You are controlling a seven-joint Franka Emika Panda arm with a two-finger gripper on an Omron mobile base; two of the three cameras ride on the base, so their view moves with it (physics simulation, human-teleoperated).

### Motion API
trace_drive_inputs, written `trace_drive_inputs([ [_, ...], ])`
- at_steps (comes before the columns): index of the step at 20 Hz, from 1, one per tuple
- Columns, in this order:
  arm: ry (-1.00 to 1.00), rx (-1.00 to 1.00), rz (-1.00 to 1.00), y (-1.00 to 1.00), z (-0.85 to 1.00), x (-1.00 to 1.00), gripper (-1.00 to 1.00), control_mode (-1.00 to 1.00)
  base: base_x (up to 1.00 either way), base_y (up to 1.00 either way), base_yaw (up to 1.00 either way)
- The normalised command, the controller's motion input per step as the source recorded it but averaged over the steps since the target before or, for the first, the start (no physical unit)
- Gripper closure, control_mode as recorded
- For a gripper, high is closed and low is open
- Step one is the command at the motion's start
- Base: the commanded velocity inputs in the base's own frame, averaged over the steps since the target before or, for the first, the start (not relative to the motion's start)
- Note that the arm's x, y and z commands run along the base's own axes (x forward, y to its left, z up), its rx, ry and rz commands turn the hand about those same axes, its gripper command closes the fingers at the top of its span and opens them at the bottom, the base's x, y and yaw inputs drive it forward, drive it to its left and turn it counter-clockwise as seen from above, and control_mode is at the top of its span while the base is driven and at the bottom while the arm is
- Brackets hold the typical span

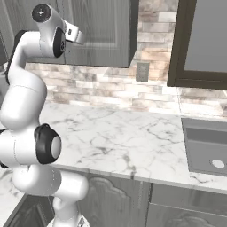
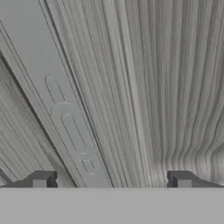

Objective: Open the cabinet. Pick the soap dispenser and place it next to the sink. Then close the cabinet.

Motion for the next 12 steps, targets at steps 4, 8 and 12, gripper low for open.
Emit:
trace_drive_inputs([
  [4,0.0,0.0,0.0,-0.06,-0.01,0.28,-1.0,-1.0,0.0,0.0,0.0],
  [8,0.0,0.0,0.0,0.0,-0.17,0.43,-1.0,-1.0,0.0,0.0,0.0],
  [12,-0.02,0.0,0.0,0.0,-0.23,0.43,-1.0,-1.0,0.0,0.0,0.0],
])
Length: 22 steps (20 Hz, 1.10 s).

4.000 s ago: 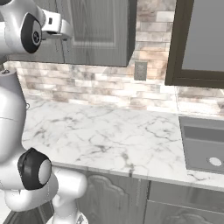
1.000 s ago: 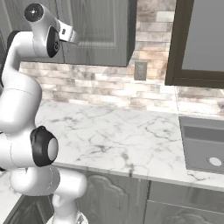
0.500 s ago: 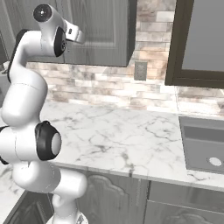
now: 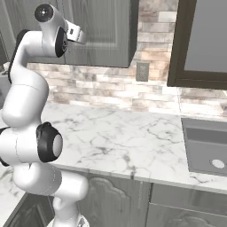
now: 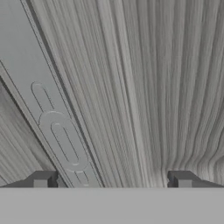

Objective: Open the cabinet. Pick the soap dispenser and place it next to the sink. Then close the cabinet.

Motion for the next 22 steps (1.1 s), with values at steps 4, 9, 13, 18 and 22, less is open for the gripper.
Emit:
trace_drive_inputs([
  [4,-0.01,0.0,0.0,0.0,-0.08,0.07,-1.0,-1.0,0.0,0.0,0.0],
  [9,0.0,0.0,0.0,0.0,0.0,0.0,1.0,-1.0,0.0,0.0,0.0],
  [13,0.0,0.0,0.0,0.0,0.0,0.0,1.0,-1.0,0.0,0.0,0.0],
  [18,0.0,0.0,0.0,-0.06,0.0,0.0,1.0,-1.0,0.0,0.0,0.0],
  [22,0.0,0.0,-0.03,-0.63,0.0,-0.07,1.0,-1.0,0.0,0.0,0.0],
])
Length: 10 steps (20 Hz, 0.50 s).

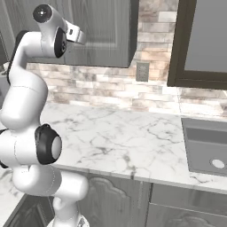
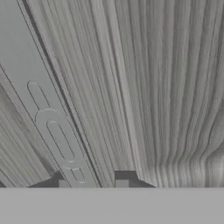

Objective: Open the cabinet. Pick the soap dispenser and place it next to the sink. Then close the cabinet.

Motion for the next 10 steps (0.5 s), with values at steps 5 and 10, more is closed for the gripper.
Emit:
trace_drive_inputs([
  [5,0.0,0.0,-0.03,-0.75,0.0,-0.24,1.0,-1.0,0.0,0.0,0.0],
  [10,0.0,0.0,-0.02,-0.71,0.0,-0.32,1.0,-1.0,0.0,0.0,0.0],
])
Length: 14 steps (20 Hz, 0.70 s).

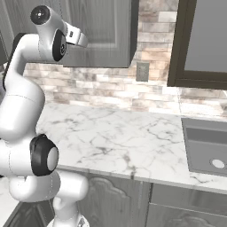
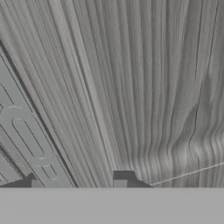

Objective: Open the cabinet. Pick the soap dispenser and place it next to the sink. Then close the cabinet.

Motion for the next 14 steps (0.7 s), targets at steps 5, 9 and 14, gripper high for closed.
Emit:
trace_drive_inputs([
  [5,0.0,0.0,-0.02,-0.69,0.0,-0.34,1.0,-1.0,0.0,0.0,0.0],
  [9,0.0,0.0,-0.01,-0.75,0.0,-0.42,1.0,-1.0,0.0,0.0,0.0],
  [14,0.0,0.0,0.0,-0.82,0.0,-0.5,1.0,-1.0,0.0,0.0,0.0],
])
